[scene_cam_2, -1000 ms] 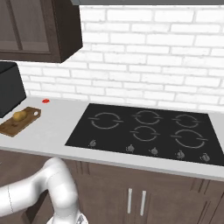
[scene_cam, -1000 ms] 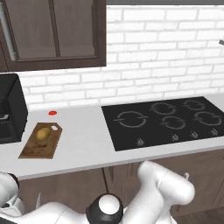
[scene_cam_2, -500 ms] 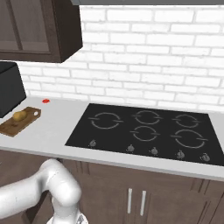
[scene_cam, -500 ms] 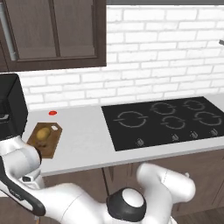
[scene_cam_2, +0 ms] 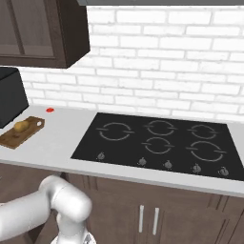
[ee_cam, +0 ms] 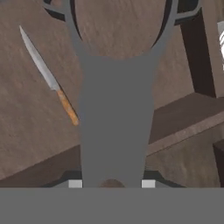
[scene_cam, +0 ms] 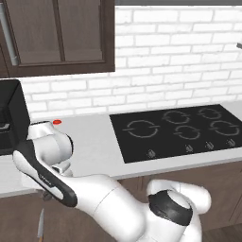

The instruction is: Place the appropriate cutting tool for cutting the potato skin on the cutting board.

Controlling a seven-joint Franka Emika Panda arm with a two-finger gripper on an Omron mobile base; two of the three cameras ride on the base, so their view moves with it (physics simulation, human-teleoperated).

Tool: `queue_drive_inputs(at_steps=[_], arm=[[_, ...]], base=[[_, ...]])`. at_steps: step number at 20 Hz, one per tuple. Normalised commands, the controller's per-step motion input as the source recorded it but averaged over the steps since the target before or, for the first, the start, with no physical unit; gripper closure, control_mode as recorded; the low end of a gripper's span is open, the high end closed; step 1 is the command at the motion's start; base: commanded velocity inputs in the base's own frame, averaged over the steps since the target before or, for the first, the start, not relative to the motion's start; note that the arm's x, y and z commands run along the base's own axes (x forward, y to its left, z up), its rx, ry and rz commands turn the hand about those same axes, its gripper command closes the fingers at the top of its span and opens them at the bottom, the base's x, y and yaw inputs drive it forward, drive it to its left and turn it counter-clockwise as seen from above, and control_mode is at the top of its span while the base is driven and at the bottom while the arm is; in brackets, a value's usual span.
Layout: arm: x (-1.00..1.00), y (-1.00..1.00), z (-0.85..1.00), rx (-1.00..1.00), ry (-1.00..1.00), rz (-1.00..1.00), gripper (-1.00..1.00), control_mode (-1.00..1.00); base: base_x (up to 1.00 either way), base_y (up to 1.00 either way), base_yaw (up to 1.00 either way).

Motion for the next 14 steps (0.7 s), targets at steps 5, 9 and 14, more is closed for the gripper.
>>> queue_drive_inputs(at_steps=[5, 9, 14], arm=[[0.76, -0.21, -0.11, -0.12, 0.01, -0.01, 1.0, -1.0], [0.92, -0.1, 0.0, -0.02, 0.02, 0.0, 1.0, -1.0], [0.84, -0.02, 0.01, -0.03, 0.0, 0.0, 1.0, -1.0]], base=[[0.0, 0.0, 0.0], [0.0, 0.0, 0.0], [0.0, 0.0, 0.0]])
